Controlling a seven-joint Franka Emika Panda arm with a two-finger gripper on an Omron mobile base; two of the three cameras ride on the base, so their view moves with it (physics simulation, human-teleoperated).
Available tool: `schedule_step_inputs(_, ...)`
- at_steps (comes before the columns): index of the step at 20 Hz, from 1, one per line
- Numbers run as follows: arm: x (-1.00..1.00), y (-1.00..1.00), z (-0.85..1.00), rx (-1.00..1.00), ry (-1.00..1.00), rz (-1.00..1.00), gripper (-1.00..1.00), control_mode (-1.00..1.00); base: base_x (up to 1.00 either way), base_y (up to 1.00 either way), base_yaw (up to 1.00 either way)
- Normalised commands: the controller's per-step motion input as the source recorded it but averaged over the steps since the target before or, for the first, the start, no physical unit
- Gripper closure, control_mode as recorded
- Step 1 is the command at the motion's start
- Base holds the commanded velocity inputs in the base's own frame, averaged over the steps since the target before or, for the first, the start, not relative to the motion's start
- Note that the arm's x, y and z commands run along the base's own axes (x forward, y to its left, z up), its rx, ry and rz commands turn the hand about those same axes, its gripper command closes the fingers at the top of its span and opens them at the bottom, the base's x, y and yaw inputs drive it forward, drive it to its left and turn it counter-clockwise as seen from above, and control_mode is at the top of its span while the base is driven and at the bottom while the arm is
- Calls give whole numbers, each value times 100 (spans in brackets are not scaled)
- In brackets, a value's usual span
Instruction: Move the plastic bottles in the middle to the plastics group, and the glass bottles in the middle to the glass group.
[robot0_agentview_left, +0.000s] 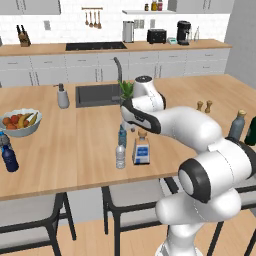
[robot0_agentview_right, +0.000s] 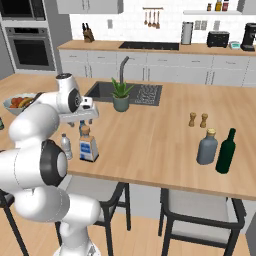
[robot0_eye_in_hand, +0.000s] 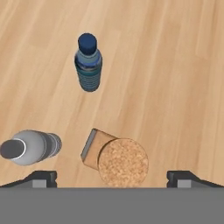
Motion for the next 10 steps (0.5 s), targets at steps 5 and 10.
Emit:
schedule_step_inputs(5,0,-3,-17,0,0,0,-100,-100,0,0,0)
schedule_step_inputs(10,0,-7,-21,1,1,0,-100,-100,0,0,0)
